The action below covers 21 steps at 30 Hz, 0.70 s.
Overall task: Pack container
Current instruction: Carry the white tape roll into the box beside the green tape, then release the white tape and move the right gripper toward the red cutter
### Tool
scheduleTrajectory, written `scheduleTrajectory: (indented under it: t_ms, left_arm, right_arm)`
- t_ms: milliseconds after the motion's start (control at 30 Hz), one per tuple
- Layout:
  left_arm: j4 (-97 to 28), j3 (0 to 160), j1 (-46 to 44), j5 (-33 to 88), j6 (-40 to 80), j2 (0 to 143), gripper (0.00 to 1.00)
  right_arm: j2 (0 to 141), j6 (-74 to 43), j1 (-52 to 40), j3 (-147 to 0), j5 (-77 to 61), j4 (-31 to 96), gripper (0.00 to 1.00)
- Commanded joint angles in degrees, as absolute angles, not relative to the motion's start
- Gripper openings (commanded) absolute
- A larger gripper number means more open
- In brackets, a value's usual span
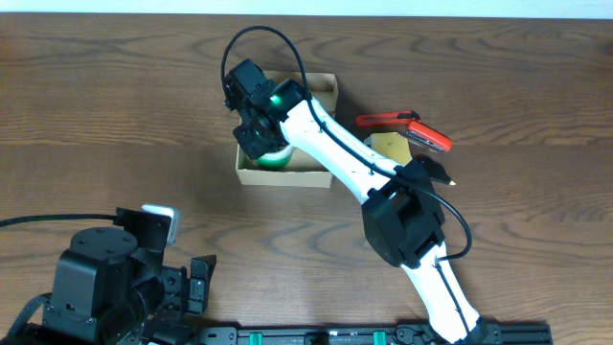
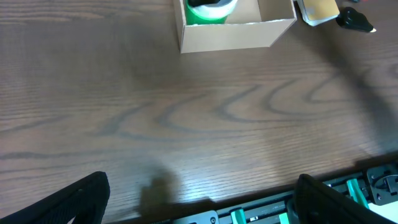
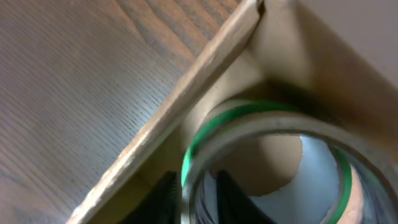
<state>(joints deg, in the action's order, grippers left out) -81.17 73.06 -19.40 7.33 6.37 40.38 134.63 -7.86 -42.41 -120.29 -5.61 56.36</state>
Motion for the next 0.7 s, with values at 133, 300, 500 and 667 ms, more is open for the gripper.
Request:
scheduleTrajectory:
  t_ms: [133,300,500,667]
  left_arm:
    - [-81.36,72.95,-19.53,7.49,6.66,40.45,0.95]
    - [-81.36,72.95,-19.53,7.46,6.66,40.45,0.95]
    - [-81.36,72.95,-19.53,7.49,6.66,40.45,0.95]
    - [-81.36,72.95,-19.53,7.49,6.66,40.45,0.95]
  right_arm:
    - [135.13,-8.32,-42.96,-119.98,-5.63,55.96,0.40]
    - [135.09,-8.32,-42.94,-120.03,-5.65,55.57,0.42]
    - [133.14,-8.27,-42.59,-120.11,-6.50,55.75,0.52]
    - [126.89,-8.08,-41.25,-120.42,-6.48,57.08,0.55]
